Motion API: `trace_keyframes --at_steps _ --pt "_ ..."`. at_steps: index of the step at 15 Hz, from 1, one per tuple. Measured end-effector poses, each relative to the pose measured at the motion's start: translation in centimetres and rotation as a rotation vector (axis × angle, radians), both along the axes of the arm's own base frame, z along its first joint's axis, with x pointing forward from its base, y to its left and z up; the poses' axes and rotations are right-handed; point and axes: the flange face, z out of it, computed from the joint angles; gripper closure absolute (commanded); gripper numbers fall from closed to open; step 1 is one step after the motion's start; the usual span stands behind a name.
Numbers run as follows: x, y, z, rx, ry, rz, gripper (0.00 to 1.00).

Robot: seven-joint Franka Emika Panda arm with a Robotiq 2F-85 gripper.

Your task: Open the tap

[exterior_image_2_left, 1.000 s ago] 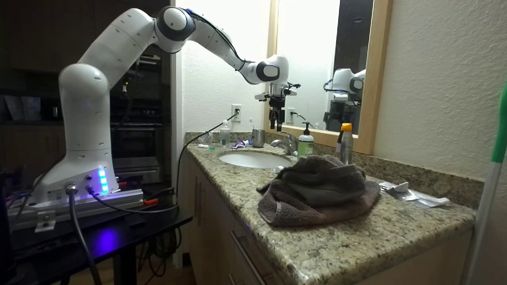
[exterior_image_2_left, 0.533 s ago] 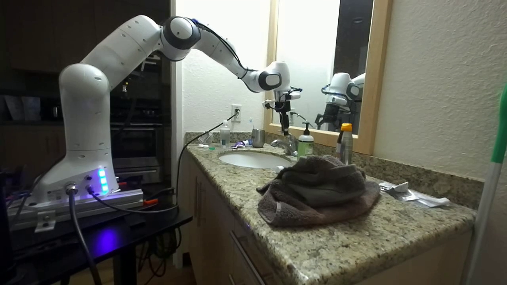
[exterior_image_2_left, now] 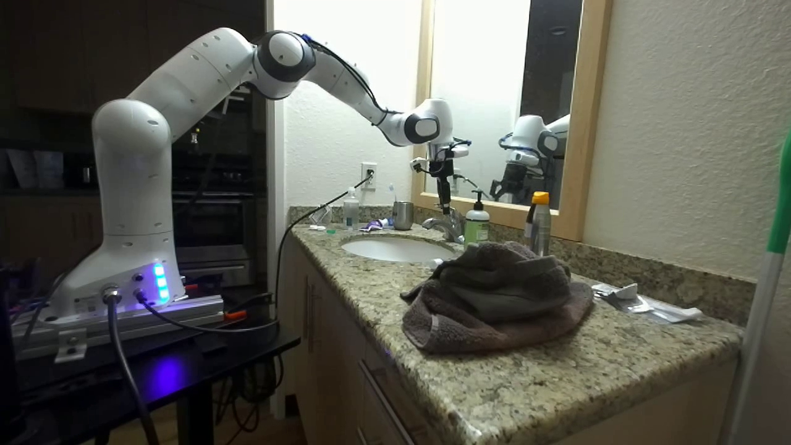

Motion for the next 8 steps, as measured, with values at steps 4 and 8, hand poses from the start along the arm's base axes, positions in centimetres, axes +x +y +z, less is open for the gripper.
trace_keyframes --at_steps 4,8 --pt "0.3 0.6 0.8 0.039 0.010 -0.001 0.76" --pt "0.4 1.3 1.8 0.119 0.045 -0.002 0.92"
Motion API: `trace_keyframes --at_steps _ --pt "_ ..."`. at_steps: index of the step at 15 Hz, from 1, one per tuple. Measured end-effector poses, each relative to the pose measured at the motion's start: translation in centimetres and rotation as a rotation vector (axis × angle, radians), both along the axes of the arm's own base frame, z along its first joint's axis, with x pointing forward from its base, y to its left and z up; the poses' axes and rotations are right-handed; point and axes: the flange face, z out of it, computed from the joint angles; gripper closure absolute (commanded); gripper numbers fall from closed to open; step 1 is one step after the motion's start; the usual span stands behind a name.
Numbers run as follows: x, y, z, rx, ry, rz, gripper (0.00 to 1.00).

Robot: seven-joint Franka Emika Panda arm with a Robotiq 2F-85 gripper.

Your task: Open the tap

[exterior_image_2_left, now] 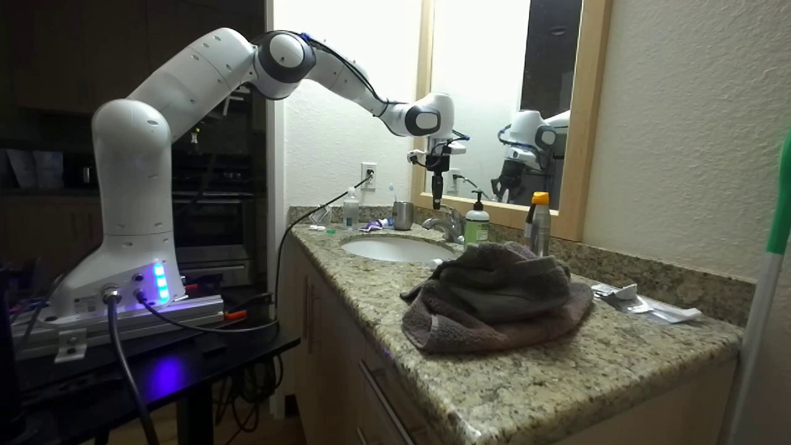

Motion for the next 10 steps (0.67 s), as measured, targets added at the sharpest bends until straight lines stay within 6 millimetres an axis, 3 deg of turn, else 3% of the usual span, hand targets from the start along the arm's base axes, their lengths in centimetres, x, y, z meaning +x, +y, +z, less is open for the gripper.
trace_keyframes --at_steps 6,8,10 --pt "0.0 -0.8 0.9 0.019 -0.026 -0.021 0.92" --pt "0.3 -1.0 2.2 -0.002 -0.072 -0.028 0.92" --pt "0.1 -1.3 5.6 -0.026 -0.136 -0.039 0.92"
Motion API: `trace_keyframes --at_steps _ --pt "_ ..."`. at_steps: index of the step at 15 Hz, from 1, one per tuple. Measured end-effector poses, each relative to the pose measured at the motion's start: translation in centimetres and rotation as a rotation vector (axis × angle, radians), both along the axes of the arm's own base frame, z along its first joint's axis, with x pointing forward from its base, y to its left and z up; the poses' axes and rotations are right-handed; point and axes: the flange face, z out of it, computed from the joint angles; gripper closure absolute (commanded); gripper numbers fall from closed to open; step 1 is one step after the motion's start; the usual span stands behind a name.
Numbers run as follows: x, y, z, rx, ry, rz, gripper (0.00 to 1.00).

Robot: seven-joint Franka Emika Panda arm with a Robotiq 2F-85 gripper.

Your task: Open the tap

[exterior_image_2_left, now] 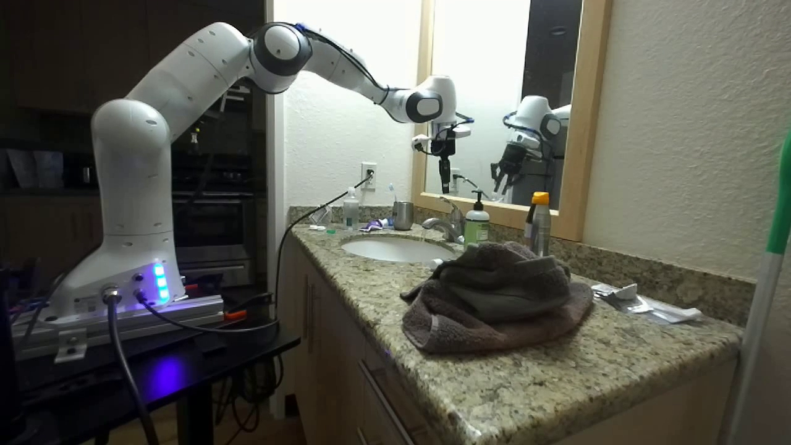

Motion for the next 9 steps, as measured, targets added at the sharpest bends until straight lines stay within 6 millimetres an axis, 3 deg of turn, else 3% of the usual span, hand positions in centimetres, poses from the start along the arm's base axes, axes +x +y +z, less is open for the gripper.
trace_keyframes --at_steps 2,3,4,6,7,9 --pt "-0.6 0.0 5.6 -0.021 -0.095 -0.012 0.92" --pt "-1.1 0.1 8.3 -0.019 -0.139 -0.018 0.45" --pt "-1.7 0.2 10.9 -0.011 -0.181 -0.026 0.43" --pt "-2.9 0.6 14.9 0.009 -0.239 -0.036 0.31" --pt "-3.6 0.9 16.1 0.018 -0.235 -0.031 0.48" --pt "-4.0 1.1 17.0 0.018 -0.241 -0.027 0.33"
